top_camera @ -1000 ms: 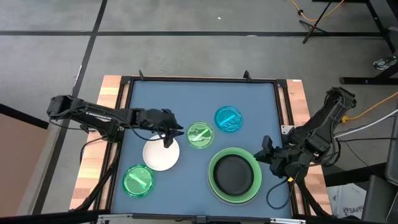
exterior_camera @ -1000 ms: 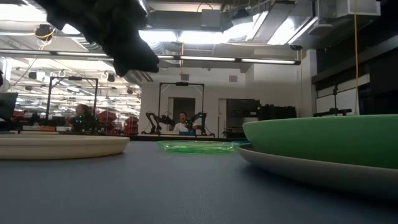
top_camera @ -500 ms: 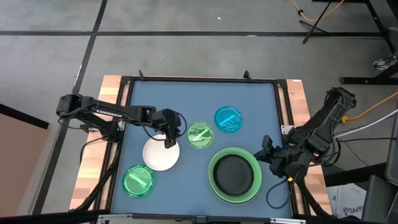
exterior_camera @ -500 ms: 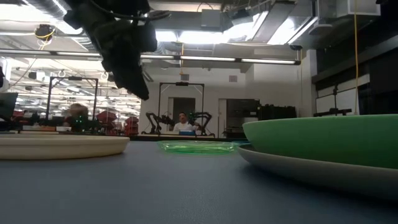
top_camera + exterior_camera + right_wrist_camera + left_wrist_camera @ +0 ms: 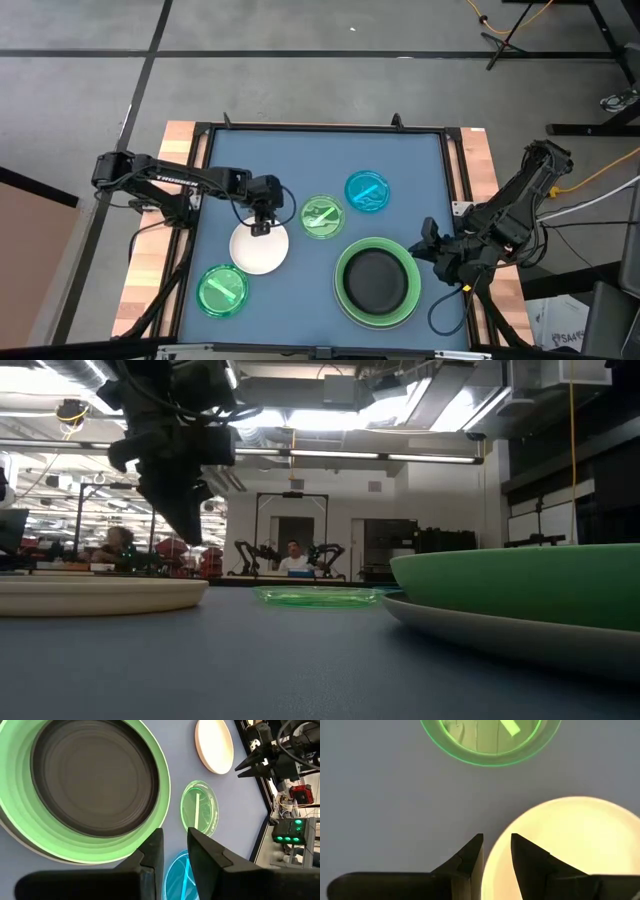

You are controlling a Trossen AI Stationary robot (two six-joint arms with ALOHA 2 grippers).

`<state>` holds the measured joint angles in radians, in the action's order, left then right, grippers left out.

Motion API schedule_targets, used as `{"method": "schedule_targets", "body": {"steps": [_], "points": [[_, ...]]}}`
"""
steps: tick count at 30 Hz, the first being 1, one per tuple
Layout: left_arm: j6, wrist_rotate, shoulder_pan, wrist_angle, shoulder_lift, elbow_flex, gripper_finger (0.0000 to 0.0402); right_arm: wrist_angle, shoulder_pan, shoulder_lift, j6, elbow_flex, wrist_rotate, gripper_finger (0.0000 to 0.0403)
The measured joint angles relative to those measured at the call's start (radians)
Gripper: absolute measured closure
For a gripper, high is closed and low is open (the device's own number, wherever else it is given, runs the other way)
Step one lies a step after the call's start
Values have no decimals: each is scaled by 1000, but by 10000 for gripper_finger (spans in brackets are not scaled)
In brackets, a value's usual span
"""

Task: Stack plastic plates
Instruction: Stack the white plate on top of the black plate

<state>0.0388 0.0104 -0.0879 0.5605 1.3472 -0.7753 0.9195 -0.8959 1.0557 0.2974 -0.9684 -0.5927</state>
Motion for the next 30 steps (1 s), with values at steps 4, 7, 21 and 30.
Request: {"method": "schedule_targets", "body": {"steps": [4,7,21,30], "points": [[6,-20,0,2,0,0,310,0,0,0,0,0,0,325],[26,-52,0,2,0,0,310,0,0,0,0,0,1,325],[218,-46,0,9,0,46,271,0,0,0,0,0,1,325],[218,-53,0,9,0,122,254,0,0,0,0,0,1,325]]}}
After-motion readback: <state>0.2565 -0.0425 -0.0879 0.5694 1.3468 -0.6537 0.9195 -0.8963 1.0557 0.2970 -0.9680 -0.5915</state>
